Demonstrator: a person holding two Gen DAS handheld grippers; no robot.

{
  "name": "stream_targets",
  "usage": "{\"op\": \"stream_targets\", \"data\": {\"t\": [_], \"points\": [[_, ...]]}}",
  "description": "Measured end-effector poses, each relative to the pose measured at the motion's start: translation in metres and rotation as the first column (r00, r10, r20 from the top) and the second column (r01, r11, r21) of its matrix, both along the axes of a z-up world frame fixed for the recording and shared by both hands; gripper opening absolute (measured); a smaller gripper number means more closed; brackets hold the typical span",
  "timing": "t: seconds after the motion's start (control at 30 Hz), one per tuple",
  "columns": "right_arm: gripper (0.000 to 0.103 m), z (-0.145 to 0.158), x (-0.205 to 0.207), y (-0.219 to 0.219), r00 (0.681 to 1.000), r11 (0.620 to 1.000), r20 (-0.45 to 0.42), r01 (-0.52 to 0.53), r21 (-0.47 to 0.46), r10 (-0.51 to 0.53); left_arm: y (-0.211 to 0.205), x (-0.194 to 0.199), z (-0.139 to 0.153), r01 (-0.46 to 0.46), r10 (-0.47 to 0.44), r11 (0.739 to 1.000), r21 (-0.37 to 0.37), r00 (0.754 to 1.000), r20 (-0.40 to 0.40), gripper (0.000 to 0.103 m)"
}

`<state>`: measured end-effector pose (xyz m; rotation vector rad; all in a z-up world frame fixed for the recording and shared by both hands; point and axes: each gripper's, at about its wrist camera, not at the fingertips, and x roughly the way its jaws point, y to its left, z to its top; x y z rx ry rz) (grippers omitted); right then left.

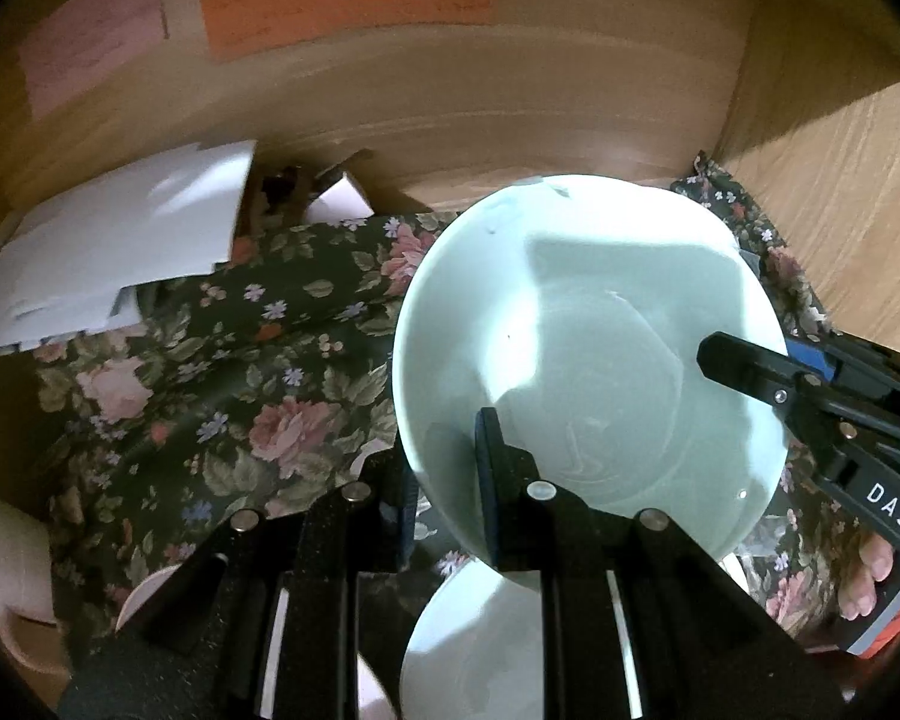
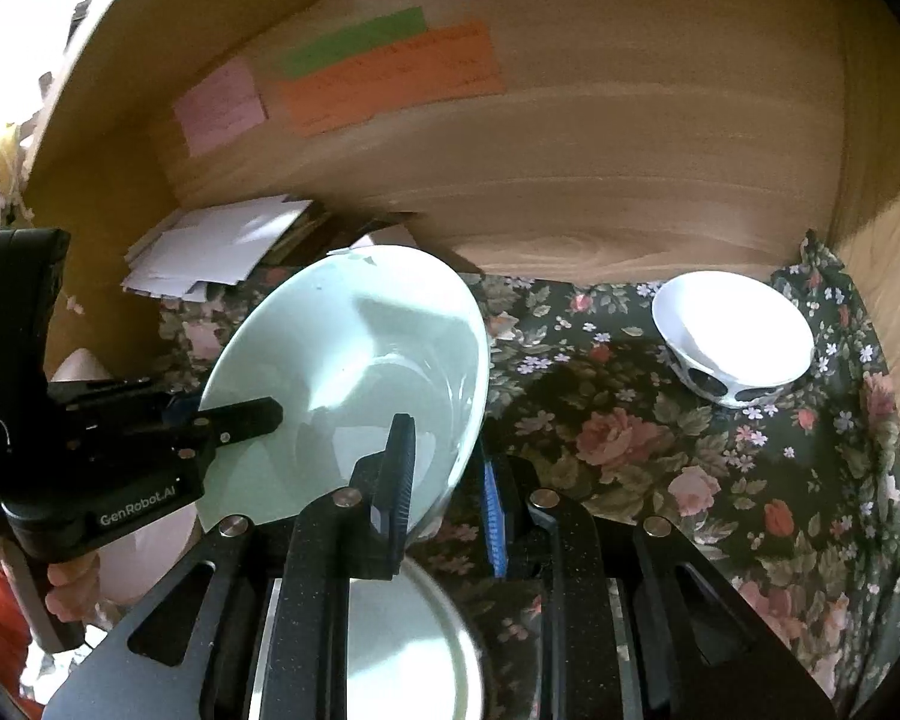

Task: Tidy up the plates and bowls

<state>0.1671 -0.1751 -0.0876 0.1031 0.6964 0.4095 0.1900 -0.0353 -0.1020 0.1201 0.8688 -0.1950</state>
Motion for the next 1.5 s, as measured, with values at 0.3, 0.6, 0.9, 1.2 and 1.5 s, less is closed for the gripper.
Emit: {"op": "stream_targets", "data": {"t": [0.3, 0.6, 0.9, 1.2, 1.5], "points": [[0.019, 0.009, -0.024, 0.018, 0.999, 1.000, 0.039, -0.013, -0.007, 0.014, 0.020, -0.027, 0.008, -0.026, 0.027, 0.999, -0.019, 0.999, 0.035, 0.017], [0.019, 0.012, -0.044, 0.040, 0.997, 0.999, 0.058, -0.041, -0.007, 0.041, 0.043, -0.055, 0.011, -0.064, 0.066, 0.997, -0.038, 0.997, 0.049, 0.017], [0.019, 0.012, -0.065, 0.070, 0.993, 0.995, 0.076, -0.091, -0.031, 0.093, 0.069, -0.085, 0.014, -0.108, 0.112, 0.993, -0.054, 0.991, 0.069, 0.017], [0.019, 0.009, -0.076, 0.102, 0.983, 0.986, 0.071, -0.166, -0.030, 0.168, 0.102, -0.113, 0.007, -0.175, 0.179, 0.982, -0.069, 0.982, 0.062, 0.017], [0.019, -0.002, -0.077, 0.131, 0.973, 0.973, 0.033, -0.230, -0.018, 0.230, 0.140, -0.134, -0.001, -0.237, 0.241, 0.968, -0.079, 0.969, 0.048, 0.017]]}}
